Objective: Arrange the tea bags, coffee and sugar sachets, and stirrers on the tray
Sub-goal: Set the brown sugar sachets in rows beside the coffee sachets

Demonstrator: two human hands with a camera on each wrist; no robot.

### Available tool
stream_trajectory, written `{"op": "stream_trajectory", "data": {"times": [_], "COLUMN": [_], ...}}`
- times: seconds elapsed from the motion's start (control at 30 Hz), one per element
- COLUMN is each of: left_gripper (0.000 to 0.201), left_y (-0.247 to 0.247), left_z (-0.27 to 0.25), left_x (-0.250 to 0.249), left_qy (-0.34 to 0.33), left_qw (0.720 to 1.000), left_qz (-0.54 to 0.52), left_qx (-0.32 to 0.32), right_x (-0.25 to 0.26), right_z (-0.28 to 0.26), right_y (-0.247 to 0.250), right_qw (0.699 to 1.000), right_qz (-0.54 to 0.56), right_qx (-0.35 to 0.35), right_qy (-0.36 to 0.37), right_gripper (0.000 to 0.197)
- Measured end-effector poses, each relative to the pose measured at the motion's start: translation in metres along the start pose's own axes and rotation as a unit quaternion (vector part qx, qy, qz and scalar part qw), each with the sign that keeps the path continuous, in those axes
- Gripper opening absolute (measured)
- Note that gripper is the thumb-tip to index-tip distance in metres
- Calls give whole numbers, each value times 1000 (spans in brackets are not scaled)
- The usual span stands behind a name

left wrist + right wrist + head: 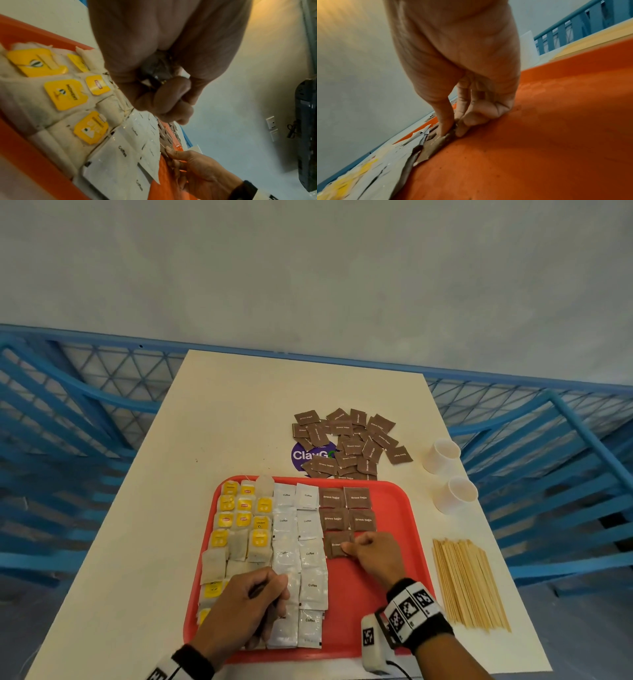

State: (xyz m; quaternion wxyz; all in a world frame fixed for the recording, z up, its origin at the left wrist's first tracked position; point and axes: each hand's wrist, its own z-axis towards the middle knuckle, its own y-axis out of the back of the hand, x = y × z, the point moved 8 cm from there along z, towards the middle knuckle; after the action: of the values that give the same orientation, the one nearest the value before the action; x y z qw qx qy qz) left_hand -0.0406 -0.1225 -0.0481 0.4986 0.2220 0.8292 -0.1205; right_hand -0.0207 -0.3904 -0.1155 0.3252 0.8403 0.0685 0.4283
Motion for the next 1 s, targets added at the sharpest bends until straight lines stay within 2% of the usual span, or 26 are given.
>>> {"op": "stream_trajectory", "data": {"times": [0.23, 0.43, 0.6, 0.7, 0.77, 0.87, 1.0], "left_gripper": [32, 37, 46, 48, 54, 64, 70], "left_y": [-1, -6, -7, -14, -22, -35, -45], "left_z": [-2, -3, -2, -3, -1, 0, -5], "left_x": [0, -3, -6, -13, -21, -33, -45], "left_qy": [7, 14, 33, 59, 57, 36, 11], "left_qw": [1000, 999, 992, 974, 962, 966, 972], "left_qz": [-9, -46, -117, -216, -260, -247, -224], "left_qx": [5, 16, 14, 36, 56, 65, 64], "right_x": [1, 1, 6, 24, 48, 84, 98], "right_z": [-7, -13, -21, -49, -83, -135, -165], "right_y": [7, -10, 5, 26, 28, 20, 23], "right_qw": [998, 999, 1000, 997, 988, 965, 970], "right_qz": [0, -39, -12, 12, 55, 90, 55], "right_qx": [-61, 4, 5, 8, 65, 163, 145], "right_qy": [-15, 28, 24, 71, 132, 184, 188], "right_gripper": [30, 42, 39, 26, 21, 23, 23]}}
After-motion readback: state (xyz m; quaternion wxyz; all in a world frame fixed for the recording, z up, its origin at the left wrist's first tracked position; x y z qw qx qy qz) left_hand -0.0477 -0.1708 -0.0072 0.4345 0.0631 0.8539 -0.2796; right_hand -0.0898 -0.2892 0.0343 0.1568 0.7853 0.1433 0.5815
